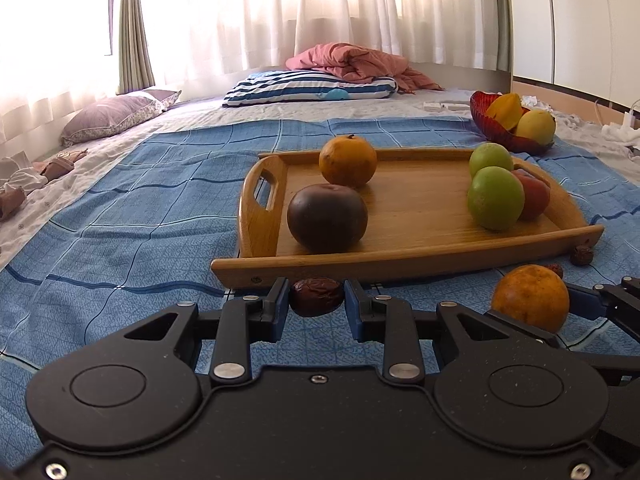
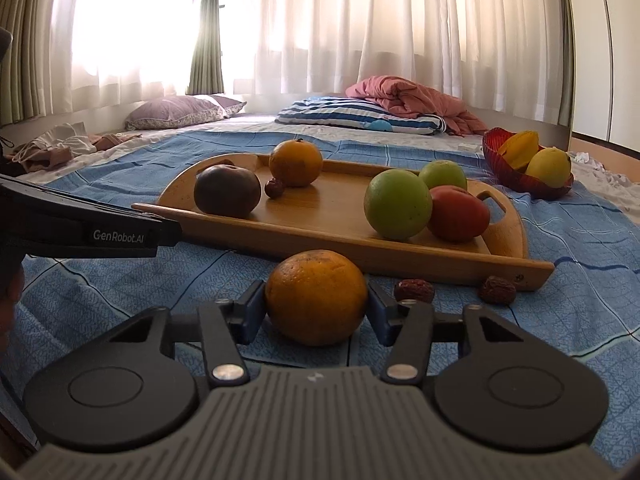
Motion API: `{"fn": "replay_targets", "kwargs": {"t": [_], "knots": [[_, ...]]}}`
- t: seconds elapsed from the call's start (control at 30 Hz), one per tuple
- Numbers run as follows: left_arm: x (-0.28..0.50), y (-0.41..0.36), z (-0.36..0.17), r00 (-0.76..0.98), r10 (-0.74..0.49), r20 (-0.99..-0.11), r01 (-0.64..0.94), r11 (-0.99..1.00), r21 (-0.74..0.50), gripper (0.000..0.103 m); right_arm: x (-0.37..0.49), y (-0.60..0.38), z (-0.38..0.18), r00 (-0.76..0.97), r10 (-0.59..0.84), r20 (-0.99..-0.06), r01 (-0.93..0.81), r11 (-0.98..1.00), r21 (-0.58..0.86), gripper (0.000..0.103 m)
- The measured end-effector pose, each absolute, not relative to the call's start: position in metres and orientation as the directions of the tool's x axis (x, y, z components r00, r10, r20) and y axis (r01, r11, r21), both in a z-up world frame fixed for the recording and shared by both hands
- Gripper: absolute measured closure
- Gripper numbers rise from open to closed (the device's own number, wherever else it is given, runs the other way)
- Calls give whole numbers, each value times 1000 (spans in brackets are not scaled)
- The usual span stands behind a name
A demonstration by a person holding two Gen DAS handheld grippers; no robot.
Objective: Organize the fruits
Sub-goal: 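Carry the date with the left tool while the right tool carries the orange over the tray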
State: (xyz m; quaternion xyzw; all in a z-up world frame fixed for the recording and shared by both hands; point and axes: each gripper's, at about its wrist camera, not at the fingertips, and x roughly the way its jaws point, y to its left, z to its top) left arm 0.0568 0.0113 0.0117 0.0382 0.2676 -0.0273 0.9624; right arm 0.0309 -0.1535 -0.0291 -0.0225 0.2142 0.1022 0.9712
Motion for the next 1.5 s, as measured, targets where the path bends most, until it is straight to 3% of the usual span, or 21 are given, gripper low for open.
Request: {"fn": "replay_targets", "kwargs": {"t": [0.67, 1.0, 1.23, 1.5], "knots": [[131, 23, 92, 892, -95, -442, 103, 995, -6, 75, 92, -214, 54, 914, 229, -336, -181, 969, 170, 47], [212, 28, 89, 845, -104, -525, 98, 994, -39, 75, 182, -232, 81, 864, 245, -439, -174, 965, 195, 47], [245, 27, 57, 783, -111, -612, 105, 993, -47, 75, 246, -231, 55, 765, 261, -590, -135, 959, 249, 47], [261, 28, 36, 749, -100, -655, 100, 994, -38, 75, 272, -217, 32, 739, 237, -631, -122, 968, 220, 47]]}}
